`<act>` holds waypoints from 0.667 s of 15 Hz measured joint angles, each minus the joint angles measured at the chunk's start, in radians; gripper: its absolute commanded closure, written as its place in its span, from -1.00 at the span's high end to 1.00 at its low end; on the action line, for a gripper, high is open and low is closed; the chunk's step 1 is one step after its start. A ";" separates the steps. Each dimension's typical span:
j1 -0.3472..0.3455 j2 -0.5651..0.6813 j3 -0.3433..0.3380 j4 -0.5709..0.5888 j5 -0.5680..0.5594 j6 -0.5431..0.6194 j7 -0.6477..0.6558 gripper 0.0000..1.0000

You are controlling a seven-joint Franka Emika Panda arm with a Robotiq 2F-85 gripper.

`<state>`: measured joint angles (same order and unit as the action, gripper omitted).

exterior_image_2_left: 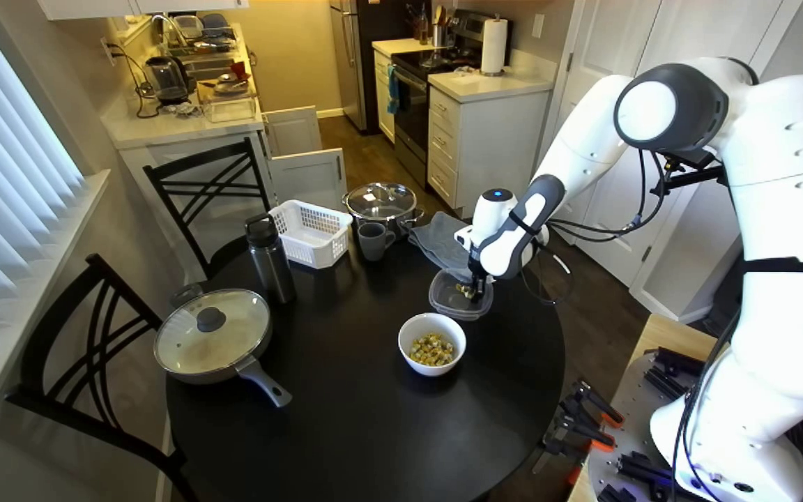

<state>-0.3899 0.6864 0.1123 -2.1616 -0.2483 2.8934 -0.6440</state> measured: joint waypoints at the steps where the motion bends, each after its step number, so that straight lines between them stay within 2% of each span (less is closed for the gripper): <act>1: 0.002 0.009 -0.001 0.000 0.000 0.000 0.000 -0.97; 3: 0.004 0.009 0.000 0.003 0.000 0.000 0.000 -0.90; 10: 0.004 0.006 0.000 0.008 0.000 0.001 0.000 -0.90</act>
<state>-0.3863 0.6926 0.1125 -2.1535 -0.2486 2.8946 -0.6440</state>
